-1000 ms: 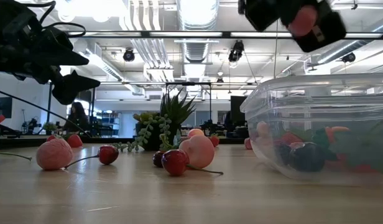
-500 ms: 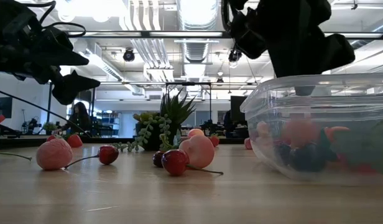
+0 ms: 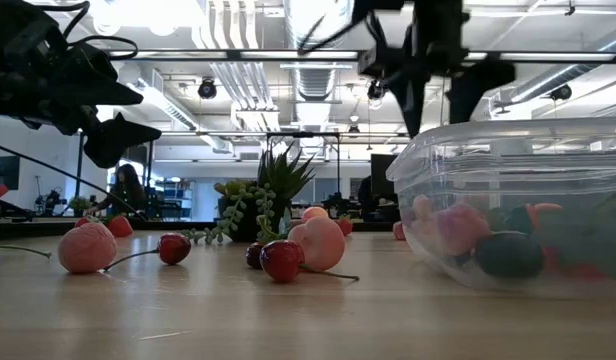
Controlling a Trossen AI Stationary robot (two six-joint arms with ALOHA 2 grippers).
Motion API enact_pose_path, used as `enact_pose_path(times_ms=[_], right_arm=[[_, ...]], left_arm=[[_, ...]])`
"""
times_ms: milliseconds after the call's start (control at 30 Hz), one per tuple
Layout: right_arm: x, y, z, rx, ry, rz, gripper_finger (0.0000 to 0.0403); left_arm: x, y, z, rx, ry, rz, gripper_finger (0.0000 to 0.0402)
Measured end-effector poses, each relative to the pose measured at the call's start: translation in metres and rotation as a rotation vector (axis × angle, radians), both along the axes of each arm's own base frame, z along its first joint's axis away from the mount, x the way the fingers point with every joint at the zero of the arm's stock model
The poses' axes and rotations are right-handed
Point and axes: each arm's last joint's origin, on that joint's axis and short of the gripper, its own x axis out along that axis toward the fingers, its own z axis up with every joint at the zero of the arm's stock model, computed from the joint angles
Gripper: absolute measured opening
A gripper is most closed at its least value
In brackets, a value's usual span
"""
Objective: Pick and placing Produce into tupperware
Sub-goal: Put the strawberry into the bin
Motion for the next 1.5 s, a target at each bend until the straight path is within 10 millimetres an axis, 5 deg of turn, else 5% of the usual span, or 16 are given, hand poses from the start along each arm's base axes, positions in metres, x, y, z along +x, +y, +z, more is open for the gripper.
enact_pose_path(times_ms=[267,433,967,1500], right_arm=[[-0.012,-0.091,-0.030,0.092,-0.030,-0.113,0.0234],[-0.022,-0.120,-0.053,0.142,-0.100,-0.242,0.0225],[-0.029,-0.125,-0.085,0.128,-0.134,-0.584,0.0224],[-0.034,-0.125,-0.101,0.076,-0.160,-0.691,0.0224]], left_arm=[[0.000,0.000,0.000,0.000,-0.001,0.000,0.0277],[0.000,0.000,0.000,0.000,-0.001,0.000,0.0277],[0.000,0.000,0.000,0.000,0.000,0.000,0.0277],[0.000,0.000,0.000,0.000,0.000,0.000,0.0277]])
